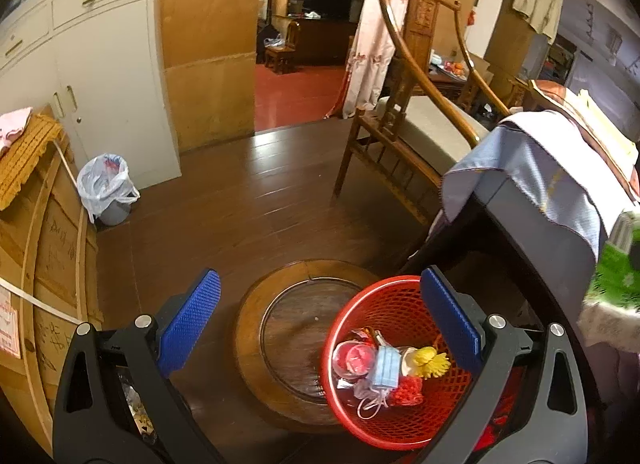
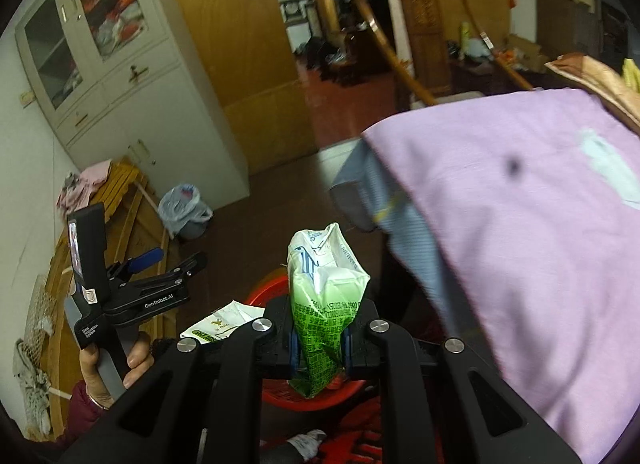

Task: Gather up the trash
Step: 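Carry the mask and tissue pack over the red wastebasket and release both, then move both tools back over the bed toward the packet and carton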

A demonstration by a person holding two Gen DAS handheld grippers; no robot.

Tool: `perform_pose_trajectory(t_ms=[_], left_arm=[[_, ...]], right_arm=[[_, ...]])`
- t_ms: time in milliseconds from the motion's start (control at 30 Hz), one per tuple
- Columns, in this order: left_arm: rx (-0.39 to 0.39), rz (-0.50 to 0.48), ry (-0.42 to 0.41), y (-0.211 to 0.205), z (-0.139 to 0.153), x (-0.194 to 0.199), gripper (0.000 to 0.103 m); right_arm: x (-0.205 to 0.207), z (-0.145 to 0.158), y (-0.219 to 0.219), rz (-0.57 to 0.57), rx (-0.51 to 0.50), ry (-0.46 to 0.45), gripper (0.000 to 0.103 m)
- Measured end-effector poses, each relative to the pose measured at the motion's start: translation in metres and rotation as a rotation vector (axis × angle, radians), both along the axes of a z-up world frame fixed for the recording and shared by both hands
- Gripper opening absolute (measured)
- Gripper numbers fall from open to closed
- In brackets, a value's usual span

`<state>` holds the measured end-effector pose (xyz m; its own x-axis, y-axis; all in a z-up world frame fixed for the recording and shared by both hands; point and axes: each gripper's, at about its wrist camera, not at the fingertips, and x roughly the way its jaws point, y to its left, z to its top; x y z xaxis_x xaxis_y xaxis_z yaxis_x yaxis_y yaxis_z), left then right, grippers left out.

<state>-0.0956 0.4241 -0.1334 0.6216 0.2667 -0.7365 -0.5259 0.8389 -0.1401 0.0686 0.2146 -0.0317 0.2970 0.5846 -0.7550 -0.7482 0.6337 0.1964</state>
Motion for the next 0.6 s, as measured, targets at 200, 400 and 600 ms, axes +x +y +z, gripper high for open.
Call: perform_pose_trajectory(t_ms=[200, 400, 600], left_arm=[[-0.03, 0.02, 0.013, 0.013, -0.01, -0.005, 0.096], [-0.048, 0.027, 0.017, 0.016, -0.014, -0.005, 0.096], [-0.042, 0.001, 0.017, 0.005, -0.009, -0.002, 0.096]], right_arm=[[0.005, -0.019, 0.033, 0.054, -0.027, 0.069, 0.037], [0.008, -0.019, 0.03, 0.034, -0.033, 0.033, 0.037], [0.012, -0.016, 0.012, 0.009, -0.026, 0.03, 0.037]])
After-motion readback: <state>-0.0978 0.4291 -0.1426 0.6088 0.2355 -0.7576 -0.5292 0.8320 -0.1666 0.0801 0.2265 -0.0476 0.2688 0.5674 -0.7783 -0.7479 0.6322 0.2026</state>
